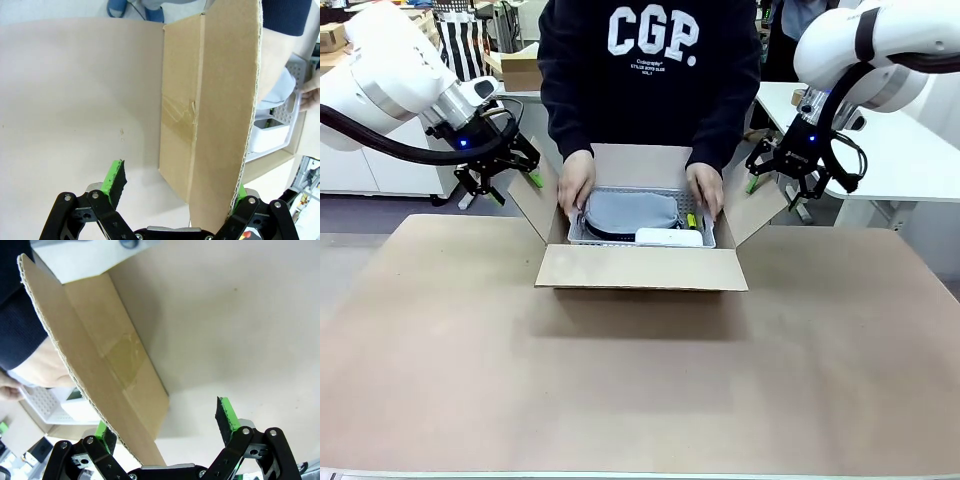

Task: Pack the gift set into the box.
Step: Lift both hands away from the flaps of the Package Box.

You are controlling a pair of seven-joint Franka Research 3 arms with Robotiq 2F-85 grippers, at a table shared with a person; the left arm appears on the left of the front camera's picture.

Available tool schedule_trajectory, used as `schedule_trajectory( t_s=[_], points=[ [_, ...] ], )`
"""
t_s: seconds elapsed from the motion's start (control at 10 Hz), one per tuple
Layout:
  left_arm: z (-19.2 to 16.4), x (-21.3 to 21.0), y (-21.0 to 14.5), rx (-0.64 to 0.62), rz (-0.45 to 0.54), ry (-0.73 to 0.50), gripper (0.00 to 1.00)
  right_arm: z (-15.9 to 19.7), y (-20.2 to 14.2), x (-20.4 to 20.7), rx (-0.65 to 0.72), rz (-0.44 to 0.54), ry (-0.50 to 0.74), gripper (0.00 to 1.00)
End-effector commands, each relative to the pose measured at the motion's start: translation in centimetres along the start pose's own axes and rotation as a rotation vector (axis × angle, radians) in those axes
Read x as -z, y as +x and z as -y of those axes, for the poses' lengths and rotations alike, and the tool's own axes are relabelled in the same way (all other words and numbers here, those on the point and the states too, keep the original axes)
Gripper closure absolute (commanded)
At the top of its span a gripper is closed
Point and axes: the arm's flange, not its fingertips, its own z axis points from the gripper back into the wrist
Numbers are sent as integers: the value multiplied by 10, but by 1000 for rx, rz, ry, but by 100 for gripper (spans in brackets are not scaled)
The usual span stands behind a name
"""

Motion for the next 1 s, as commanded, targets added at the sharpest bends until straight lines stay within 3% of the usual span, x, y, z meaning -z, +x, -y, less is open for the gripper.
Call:
schedule_trajectory(
  t_s=[0.0,0.9],
  points=[
    [0,-2,0,-11,5,14,0,0,-2,-4,5,9,-21,0],
    [0,-2,0,-11,5,14,0,0,-2,-4,5,9,-21,0]
  ],
)
